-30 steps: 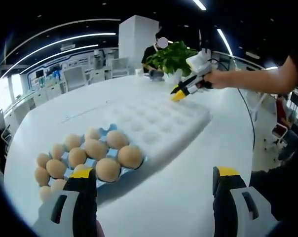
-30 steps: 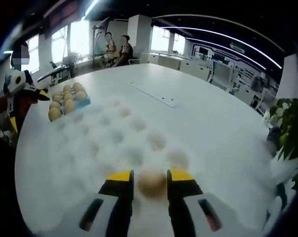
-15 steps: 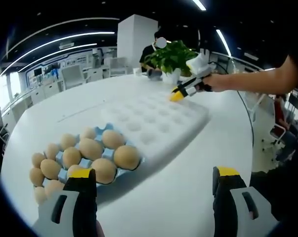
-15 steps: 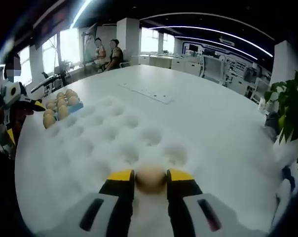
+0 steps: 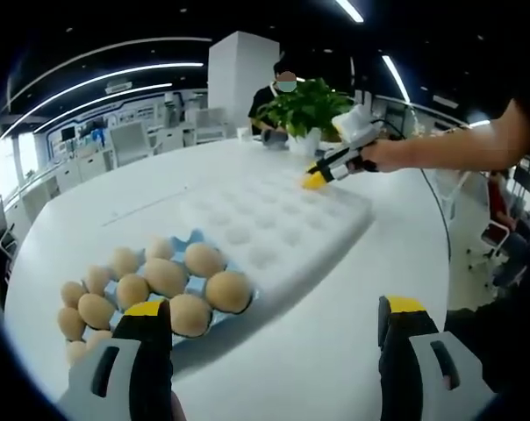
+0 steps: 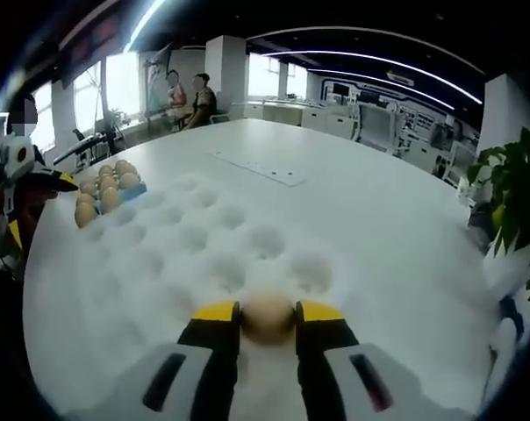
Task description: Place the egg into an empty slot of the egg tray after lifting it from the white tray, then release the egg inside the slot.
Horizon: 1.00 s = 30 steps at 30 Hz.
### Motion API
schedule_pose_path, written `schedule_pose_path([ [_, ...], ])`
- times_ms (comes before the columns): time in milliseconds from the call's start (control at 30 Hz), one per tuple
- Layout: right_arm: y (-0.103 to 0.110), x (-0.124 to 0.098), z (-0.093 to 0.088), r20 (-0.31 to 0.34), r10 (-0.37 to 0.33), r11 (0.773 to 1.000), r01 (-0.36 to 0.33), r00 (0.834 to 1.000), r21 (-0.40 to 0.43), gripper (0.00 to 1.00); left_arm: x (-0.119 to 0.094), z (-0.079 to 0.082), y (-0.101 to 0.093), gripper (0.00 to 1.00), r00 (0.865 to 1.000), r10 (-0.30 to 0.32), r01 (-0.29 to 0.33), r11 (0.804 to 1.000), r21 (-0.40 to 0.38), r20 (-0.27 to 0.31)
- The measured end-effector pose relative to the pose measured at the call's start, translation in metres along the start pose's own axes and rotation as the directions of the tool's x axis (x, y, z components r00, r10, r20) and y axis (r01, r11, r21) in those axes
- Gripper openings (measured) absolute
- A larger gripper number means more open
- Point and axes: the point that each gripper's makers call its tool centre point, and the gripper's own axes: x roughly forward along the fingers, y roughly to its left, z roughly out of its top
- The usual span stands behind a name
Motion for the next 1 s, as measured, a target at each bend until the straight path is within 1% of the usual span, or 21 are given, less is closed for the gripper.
schedule_pose_path([
  [233, 0.001, -0.003, 0.002, -0.017, -0.028, 0.999, 0.028, 0.999, 0.024, 0.25, -0.008, -0.005, 0.001, 1.0, 1.0, 0.011, -0.011, 1.0, 0.001, -0.002],
  [333, 0.003, -0.006, 0.004, -0.016, -0.038, 0.999, 0.038, 0.999, 0.003, 0.25, -0.01, -0.006, 0.006, 1.0, 1.0, 0.022, -0.022, 1.0, -0.005, 0.005],
  [467, 0.003, -0.012, 0.014, 0.009, -0.04, 0.999, 0.04, 0.999, -0.003, 0.25, -0.013, -0.006, 0.011, 1.0, 0.999, 0.039, -0.039, 0.999, -0.02, 0.017],
  [667, 0.006, -0.016, 0.026, 0.024, -0.035, 0.999, 0.036, 0.999, -0.029, 0.25, -0.016, -0.007, 0.011, 1.0, 0.999, 0.047, -0.046, 0.999, -0.029, 0.024],
  [867, 0.019, -0.016, 0.037, 0.041, -0.016, 0.998, 0.019, 0.999, -0.065, 0.25, -0.022, -0.011, 0.013, 1.0, 0.998, 0.051, -0.05, 0.998, -0.033, 0.025],
  [1000, 0.029, -0.014, 0.044, 0.043, -0.004, 0.995, 0.008, 0.999, -0.099, 0.25, -0.027, -0.012, 0.019, 1.0, 0.997, 0.069, -0.068, 0.997, -0.042, 0.031],
])
